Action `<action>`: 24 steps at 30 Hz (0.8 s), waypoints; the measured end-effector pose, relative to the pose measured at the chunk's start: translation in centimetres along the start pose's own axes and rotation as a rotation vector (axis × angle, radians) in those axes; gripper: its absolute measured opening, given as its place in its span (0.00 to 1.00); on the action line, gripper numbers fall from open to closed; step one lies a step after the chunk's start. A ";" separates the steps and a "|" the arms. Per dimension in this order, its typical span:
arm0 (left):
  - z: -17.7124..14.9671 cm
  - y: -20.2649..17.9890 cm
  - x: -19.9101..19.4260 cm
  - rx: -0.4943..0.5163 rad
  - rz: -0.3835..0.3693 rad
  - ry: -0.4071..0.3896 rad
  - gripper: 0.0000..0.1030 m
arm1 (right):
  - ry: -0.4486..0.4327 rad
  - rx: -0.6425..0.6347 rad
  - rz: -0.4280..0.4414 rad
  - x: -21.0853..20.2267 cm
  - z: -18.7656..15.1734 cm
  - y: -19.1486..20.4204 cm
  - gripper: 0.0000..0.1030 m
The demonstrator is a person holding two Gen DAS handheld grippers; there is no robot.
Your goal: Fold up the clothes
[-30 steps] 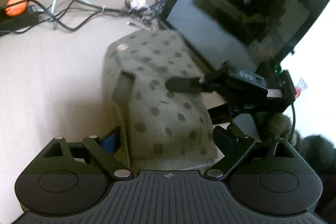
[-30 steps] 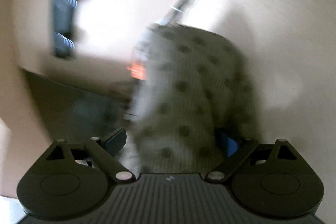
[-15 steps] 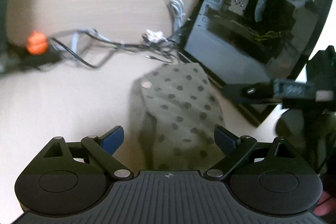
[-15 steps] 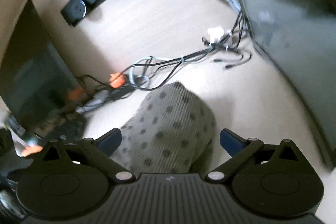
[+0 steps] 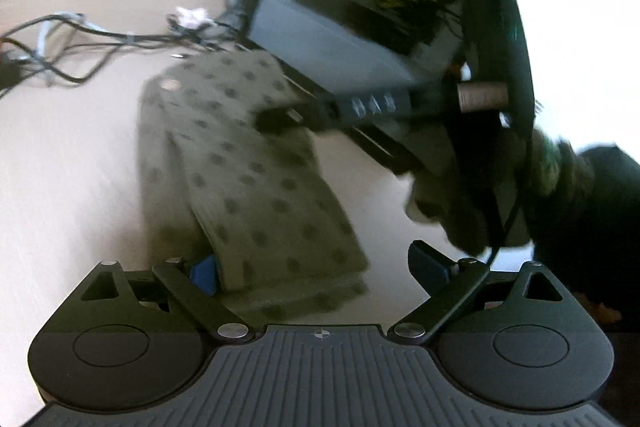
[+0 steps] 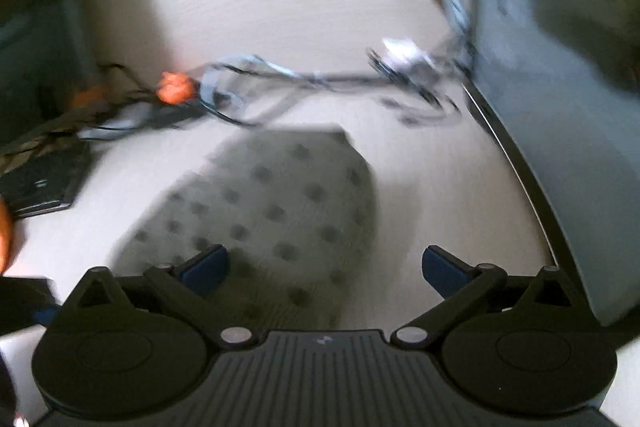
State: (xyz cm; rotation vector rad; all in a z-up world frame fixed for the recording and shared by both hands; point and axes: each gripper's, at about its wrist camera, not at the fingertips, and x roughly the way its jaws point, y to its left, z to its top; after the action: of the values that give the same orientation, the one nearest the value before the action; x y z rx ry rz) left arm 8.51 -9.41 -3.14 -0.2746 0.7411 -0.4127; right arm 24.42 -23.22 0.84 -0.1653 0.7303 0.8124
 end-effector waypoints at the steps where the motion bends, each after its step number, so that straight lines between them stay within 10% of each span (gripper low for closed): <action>1: -0.2 -0.4 0.2 0.017 -0.006 0.017 0.93 | -0.015 -0.034 0.021 -0.4 0.3 0.7 1.00; 10: -0.2 -0.2 -4.3 0.039 -0.063 0.006 0.94 | 0.097 -0.330 -0.045 4.6 -0.8 5.5 1.00; 17: 3.5 3.6 -7.4 -0.155 0.069 -0.208 0.95 | -0.015 -0.168 0.018 0.7 1.5 2.4 1.00; 21: 4.1 6.6 -3.3 -0.312 0.242 -0.165 0.95 | -0.087 -0.063 -0.075 0.4 3.1 -0.4 1.00; 24: 3.7 6.0 -0.9 -0.300 0.234 -0.098 0.91 | -0.057 -0.052 -0.179 3.1 3.7 -1.6 1.00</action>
State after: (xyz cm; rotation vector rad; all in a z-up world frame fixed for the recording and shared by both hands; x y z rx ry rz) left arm 12.06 -3.29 -2.32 -0.4805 0.7285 -0.0647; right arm 28.94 -21.03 1.37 -0.2494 0.6316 0.6631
